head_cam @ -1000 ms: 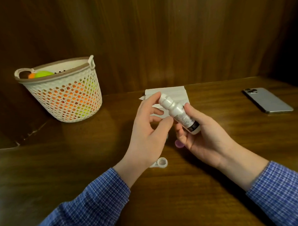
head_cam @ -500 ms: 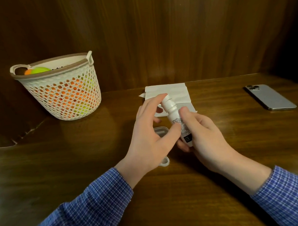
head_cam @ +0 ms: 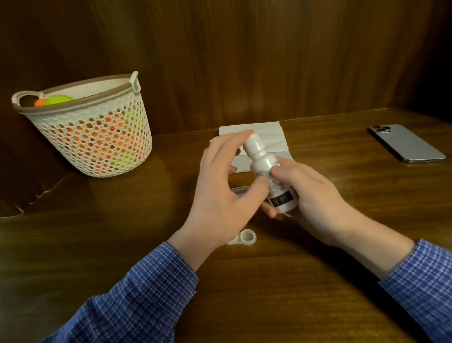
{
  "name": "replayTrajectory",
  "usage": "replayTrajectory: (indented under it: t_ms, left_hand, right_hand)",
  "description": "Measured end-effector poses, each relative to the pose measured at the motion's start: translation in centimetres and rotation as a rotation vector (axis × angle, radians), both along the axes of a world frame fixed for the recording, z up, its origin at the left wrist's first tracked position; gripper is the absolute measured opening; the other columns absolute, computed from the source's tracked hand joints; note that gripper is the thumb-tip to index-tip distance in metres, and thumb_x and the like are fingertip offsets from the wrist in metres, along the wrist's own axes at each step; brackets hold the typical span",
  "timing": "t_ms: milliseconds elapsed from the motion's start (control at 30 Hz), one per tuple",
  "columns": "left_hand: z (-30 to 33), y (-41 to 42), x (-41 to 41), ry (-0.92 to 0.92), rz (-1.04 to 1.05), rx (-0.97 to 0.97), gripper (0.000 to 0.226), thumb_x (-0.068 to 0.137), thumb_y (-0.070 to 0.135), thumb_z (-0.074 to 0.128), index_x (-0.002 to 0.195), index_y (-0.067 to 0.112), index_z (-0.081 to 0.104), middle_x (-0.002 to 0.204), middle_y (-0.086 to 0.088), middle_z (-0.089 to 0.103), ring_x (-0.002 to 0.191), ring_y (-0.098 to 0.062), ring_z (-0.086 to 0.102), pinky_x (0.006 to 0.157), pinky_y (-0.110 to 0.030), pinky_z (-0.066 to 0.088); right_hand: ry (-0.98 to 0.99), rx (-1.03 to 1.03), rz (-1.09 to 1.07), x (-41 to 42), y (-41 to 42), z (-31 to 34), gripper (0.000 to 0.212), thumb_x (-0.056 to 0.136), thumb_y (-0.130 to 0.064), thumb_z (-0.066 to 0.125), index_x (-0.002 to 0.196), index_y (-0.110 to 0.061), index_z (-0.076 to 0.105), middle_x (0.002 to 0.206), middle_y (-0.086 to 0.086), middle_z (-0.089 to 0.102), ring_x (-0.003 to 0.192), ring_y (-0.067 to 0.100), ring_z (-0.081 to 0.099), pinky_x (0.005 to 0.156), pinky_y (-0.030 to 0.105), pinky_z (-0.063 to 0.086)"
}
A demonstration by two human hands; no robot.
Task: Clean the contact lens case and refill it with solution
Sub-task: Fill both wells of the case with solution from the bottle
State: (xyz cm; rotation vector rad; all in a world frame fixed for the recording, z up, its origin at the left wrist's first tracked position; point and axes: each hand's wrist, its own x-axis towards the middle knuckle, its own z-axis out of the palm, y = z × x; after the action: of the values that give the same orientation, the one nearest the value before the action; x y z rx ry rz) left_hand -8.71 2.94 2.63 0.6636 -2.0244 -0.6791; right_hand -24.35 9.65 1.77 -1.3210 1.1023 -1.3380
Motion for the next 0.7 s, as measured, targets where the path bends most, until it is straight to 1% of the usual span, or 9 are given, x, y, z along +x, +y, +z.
replayTrajectory:
  t_ms: [133, 200, 267, 333, 433, 500, 533, 633, 700]
  left_hand:
    - [0.1, -0.4, 0.1, -0.046, -0.004, 0.032, 0.070, 0.086, 0.038, 0.063, 0.151, 0.041, 0.036, 0.144, 0.013, 0.043, 0.133, -0.011, 0.043, 0.105, -0.031, 0.046]
    - [-0.1, -0.2, -0.4, -0.087, 0.006, 0.037, 0.067, 0.089, 0.032, 0.064, 0.150, 0.037, 0.038, 0.141, 0.014, 0.044, 0.131, -0.012, 0.043, 0.102, -0.024, 0.044]
    - [0.2, 0.2, -1.9, -0.183, 0.009, 0.039, 0.057, 0.092, 0.030, 0.066, 0.145, 0.034, 0.045, 0.135, 0.016, 0.048, 0.127, -0.009, 0.045, 0.097, -0.018, 0.047]
    - [0.7, 0.7, -4.2, -0.341, -0.004, -0.022, 0.050, 0.093, 0.035, 0.067, 0.141, 0.031, 0.051, 0.135, 0.013, 0.053, 0.125, -0.008, 0.047, 0.102, -0.027, 0.048]
    - [1.6, 1.1, -7.9, -0.516, -0.024, -0.110, 0.055, 0.092, 0.040, 0.067, 0.142, 0.025, 0.052, 0.137, 0.005, 0.058, 0.120, -0.014, 0.053, 0.093, -0.029, 0.048]
    - [1.9, 1.1, -9.7, -0.596, -0.019, -0.106, 0.058, 0.093, 0.039, 0.067, 0.146, 0.022, 0.049, 0.140, 0.000, 0.057, 0.103, -0.017, 0.059, 0.080, -0.028, 0.052]
    - [1.8, 1.1, -10.5, -0.632, -0.021, -0.102, 0.058, 0.093, 0.039, 0.067, 0.146, 0.021, 0.049, 0.141, -0.002, 0.057, 0.099, -0.018, 0.060, 0.081, -0.030, 0.054]
    - [1.6, 0.9, -12.7, -0.721, -0.086, -0.112, 0.054, 0.093, 0.040, 0.067, 0.142, 0.021, 0.054, 0.139, -0.002, 0.059, 0.122, -0.022, 0.056, 0.098, -0.037, 0.053]
    - [1.4, 1.1, -14.3, -0.796, -0.168, -0.112, 0.053, 0.093, 0.041, 0.066, 0.142, 0.021, 0.055, 0.137, -0.003, 0.059, 0.128, -0.023, 0.051, 0.099, -0.038, 0.051]
  right_hand:
    - [0.187, 0.020, -0.032, -2.0, 0.0, 1.6, 0.033, 0.095, -0.035, 0.062, 0.124, -0.019, 0.060, 0.094, 0.000, 0.075, 0.081, 0.022, 0.072, 0.058, 0.024, 0.055]
    - [0.251, -0.043, -0.229, -3.3, -0.5, 1.9, 0.035, 0.094, -0.026, 0.070, 0.126, -0.019, 0.058, 0.105, -0.003, 0.075, 0.093, 0.013, 0.074, 0.071, 0.027, 0.060]
    - [0.364, -0.051, -0.526, -5.2, -1.1, 1.6, 0.038, 0.090, -0.024, 0.076, 0.122, -0.024, 0.055, 0.112, -0.009, 0.070, 0.098, 0.006, 0.070, 0.077, 0.022, 0.056]
    - [0.474, 0.010, -0.746, -7.9, -1.6, 1.0, 0.043, 0.086, -0.027, 0.080, 0.118, -0.030, 0.051, 0.117, -0.014, 0.062, 0.098, 0.002, 0.063, 0.075, 0.017, 0.046]
    - [0.533, 0.159, -0.899, -12.0, -1.7, -0.6, 0.052, 0.084, -0.030, 0.082, 0.126, -0.026, 0.051, 0.132, 0.000, 0.062, 0.108, 0.014, 0.061, 0.084, 0.031, 0.053]
    - [0.590, 0.216, -0.978, -13.9, -1.5, -1.6, 0.054, 0.084, -0.032, 0.082, 0.127, -0.023, 0.051, 0.137, 0.007, 0.063, 0.115, 0.023, 0.064, 0.089, 0.038, 0.055]
    - [0.604, 0.218, -1.018, -14.6, -1.5, -1.8, 0.053, 0.084, -0.031, 0.083, 0.125, -0.023, 0.051, 0.137, 0.009, 0.063, 0.117, 0.025, 0.065, 0.088, 0.038, 0.055]
    - [0.620, 0.197, -1.088, -15.9, -1.7, -2.3, 0.053, 0.083, -0.028, 0.084, 0.125, -0.021, 0.052, 0.136, 0.010, 0.064, 0.119, 0.027, 0.065, 0.090, 0.040, 0.055]
    - [0.627, 0.209, -1.073, -16.3, -2.0, -2.7, 0.056, 0.083, -0.024, 0.084, 0.129, -0.019, 0.052, 0.137, 0.010, 0.064, 0.122, 0.029, 0.065, 0.095, 0.045, 0.055]
